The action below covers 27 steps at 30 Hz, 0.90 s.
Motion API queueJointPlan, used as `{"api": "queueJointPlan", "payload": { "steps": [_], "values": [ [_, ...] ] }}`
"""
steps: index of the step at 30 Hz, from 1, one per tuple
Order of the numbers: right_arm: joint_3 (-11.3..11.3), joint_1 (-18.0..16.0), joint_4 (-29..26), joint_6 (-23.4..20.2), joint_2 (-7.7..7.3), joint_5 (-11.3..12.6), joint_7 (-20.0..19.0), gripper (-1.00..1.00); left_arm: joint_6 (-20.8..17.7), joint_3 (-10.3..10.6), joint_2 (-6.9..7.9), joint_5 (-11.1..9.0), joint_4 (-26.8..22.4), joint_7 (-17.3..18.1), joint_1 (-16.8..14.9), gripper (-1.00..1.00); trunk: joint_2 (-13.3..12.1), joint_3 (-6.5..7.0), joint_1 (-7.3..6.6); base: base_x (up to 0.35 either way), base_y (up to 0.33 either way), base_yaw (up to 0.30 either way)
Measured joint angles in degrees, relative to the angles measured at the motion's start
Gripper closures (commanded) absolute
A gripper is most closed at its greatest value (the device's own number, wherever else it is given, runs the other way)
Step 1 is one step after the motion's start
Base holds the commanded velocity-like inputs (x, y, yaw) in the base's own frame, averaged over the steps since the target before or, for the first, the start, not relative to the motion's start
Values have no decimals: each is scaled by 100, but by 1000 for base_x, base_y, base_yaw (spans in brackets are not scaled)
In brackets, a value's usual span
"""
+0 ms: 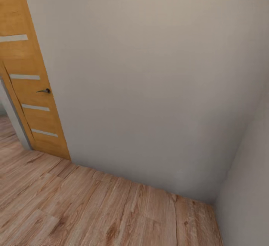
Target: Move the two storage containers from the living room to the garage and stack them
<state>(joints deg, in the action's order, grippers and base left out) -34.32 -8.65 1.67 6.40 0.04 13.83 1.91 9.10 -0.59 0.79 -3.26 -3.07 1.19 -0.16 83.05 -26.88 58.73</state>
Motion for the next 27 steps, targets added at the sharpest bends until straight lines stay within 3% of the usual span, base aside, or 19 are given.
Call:
{"api": "queueJointPlan", "payload": {
  "steps": [18,27],
  "values": [
    [0,0,0,-7,1,-1,0,-100,-9,0,9,-9,4,8,0,-100,0,0,-3,275,0,10],
    [0,0,0,-12,-9,-10,0,-100,-1,0,9,-1,1,3,0,-100,0,0,0,40,0,0]
  ]
}}
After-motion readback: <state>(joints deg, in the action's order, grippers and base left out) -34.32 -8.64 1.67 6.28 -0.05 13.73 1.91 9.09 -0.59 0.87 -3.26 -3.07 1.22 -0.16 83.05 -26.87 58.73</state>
